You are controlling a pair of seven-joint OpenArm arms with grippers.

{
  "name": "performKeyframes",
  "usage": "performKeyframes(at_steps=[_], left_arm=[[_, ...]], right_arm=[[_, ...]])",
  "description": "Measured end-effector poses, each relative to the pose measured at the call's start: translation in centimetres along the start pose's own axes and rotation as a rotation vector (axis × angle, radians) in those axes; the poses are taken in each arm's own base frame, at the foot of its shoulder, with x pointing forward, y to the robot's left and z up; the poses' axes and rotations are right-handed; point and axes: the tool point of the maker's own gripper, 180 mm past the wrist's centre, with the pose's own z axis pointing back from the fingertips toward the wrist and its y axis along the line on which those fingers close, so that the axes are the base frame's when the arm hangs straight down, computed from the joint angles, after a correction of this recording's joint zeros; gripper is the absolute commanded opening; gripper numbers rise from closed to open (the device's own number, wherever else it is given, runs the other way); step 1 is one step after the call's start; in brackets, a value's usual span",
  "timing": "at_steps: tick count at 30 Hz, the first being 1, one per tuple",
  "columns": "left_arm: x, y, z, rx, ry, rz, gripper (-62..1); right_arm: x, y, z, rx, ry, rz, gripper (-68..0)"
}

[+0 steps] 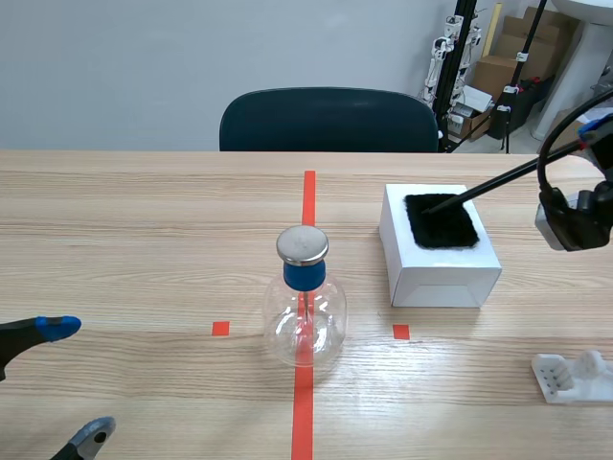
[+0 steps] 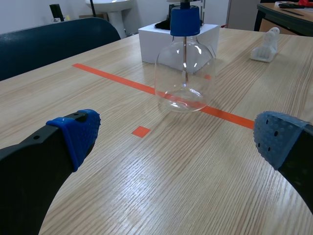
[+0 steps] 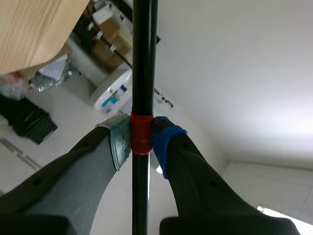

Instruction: Do the electroscope experiment. rub the rod on the fur

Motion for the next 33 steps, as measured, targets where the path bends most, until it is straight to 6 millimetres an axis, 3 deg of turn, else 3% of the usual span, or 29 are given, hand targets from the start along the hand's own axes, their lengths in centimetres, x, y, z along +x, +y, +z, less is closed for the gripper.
performKeyframes(at_steps=[3,12,18,26,33], left_arm=[[0.0,0.0,0.0,0.0,0.0,0.0,1.4],[0.0,0.0,0.0,0.0,0.0,0.0,1.4],[0.0,0.0,0.0,0.0,0.0,0.0,1.4],[0.0,0.0,0.0,0.0,0.0,0.0,1.4],[0.0,0.0,0.0,0.0,0.0,0.0,1.4]], right_arm=[[-0.8,0.2,0.1,0.008,0.049,0.002,-62.2],[2.5,-0.5,0.2,-0.025,-0.157,0.011,-62.2],[0.1,0.4,0.3,-0.001,-0.011,0.012,-62.2],[1.8,0.1,0.7,-0.011,-0.133,0.034,-62.2],[-0.3,0.4,0.9,-0.004,0.022,0.03,-62.2]])
